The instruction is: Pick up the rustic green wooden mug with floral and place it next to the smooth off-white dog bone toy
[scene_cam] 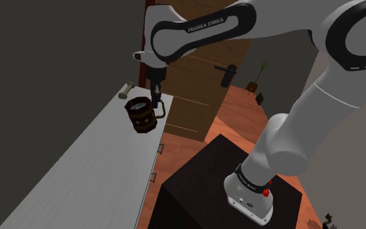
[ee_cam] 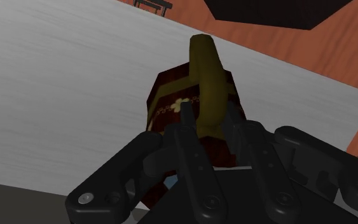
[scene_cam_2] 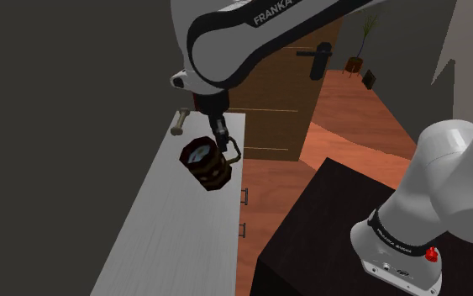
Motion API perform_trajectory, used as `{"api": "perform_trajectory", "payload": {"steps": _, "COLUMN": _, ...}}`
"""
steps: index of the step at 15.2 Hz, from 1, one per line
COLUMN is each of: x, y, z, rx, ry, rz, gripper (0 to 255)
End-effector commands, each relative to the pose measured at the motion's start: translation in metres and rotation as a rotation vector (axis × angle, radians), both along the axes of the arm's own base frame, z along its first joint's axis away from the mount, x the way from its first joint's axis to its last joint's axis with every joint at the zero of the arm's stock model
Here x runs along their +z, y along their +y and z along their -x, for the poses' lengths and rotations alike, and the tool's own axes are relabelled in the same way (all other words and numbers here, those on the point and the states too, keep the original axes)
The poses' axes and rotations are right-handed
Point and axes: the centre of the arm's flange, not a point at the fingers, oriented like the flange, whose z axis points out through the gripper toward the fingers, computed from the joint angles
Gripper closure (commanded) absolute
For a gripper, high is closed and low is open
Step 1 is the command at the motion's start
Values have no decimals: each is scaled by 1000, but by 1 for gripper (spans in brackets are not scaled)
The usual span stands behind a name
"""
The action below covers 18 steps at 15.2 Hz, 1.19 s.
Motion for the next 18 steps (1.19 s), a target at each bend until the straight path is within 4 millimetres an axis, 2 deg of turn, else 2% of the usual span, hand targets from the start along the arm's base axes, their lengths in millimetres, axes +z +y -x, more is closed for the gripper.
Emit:
{"api": "perform_trajectory", "payload": {"steps": 1, "x": -6, "y": -18, "z": -19, "rx": 1, "ry": -2, "rz": 0, "gripper": 255}}
{"api": "perform_trajectory", "payload": {"steps": 18, "x": -41, "y": -171, "z": -180, "rx": 1, "ry": -2, "rz": 0, "gripper": 255}}
